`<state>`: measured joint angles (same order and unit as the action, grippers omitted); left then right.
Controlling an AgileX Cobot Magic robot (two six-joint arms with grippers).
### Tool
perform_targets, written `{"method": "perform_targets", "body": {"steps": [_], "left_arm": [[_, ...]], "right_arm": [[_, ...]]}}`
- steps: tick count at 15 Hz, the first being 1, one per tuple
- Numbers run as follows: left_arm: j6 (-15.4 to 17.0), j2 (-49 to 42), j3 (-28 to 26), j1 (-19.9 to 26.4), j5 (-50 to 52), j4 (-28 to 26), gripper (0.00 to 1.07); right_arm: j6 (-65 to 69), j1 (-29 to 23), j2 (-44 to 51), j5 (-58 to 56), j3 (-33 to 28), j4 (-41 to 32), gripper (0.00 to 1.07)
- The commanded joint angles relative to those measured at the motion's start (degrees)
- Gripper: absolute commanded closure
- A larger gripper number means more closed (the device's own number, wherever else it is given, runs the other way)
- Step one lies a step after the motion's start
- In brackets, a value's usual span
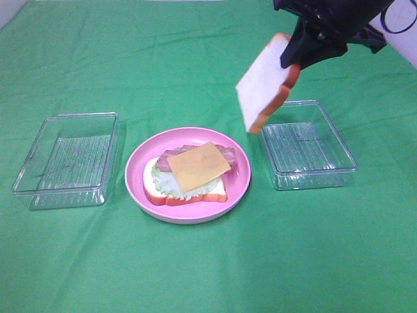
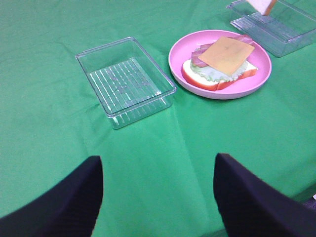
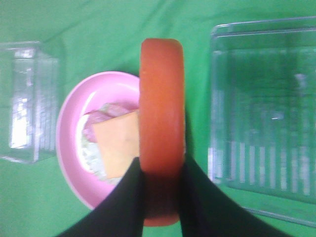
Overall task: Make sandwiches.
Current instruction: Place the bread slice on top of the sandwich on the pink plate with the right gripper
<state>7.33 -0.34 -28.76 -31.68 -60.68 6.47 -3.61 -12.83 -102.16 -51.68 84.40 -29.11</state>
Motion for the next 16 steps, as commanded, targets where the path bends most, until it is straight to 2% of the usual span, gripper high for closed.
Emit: {"method": "perform_targets", "body": {"steps": [1,6,7,8,10,13,16], "left_arm": [[-0.2,-0.5,0.1,-0.2,0.5,-0.2,0.44],[-0.2,-0.5,0.1,-0.2,0.5,-0.2,0.44],[-0.2,-0.5,0.1,-0.2,0.5,-0.2,0.44],[-0.2,-0.5,0.1,-0.2,0.5,-0.2,0.44],[-0.2,-0.5,0.1,-0.2,0.5,-0.2,0.44],[-0.2,-0.5,0.1,-0.2,0.5,-0.2,0.44],[-0.2,-0.5,0.1,-0.2,0.5,-0.2,0.44]], "right_arm": [[-8.2,0.1,0.4,2.4,-4.1,-12.7,1.07],[-32.7,0.1,0.4,6.3,-21.2,-48.2,1.07],[-35.3,0.1,0.4,6.5,-23.1,-51.7,1.07],[-43.9,0.1,0.3,6.7,-28.9,-62.1,1.07],[-47.3,0.1,-0.6,6.6,-31.6,-65.8,1.07],[-47.2,0.0,-3.4,4.4,-31.6,-67.8,1.07],[-47.7,-3.3,-5.8,4.5,-31.6,-68.8,1.07]]}}
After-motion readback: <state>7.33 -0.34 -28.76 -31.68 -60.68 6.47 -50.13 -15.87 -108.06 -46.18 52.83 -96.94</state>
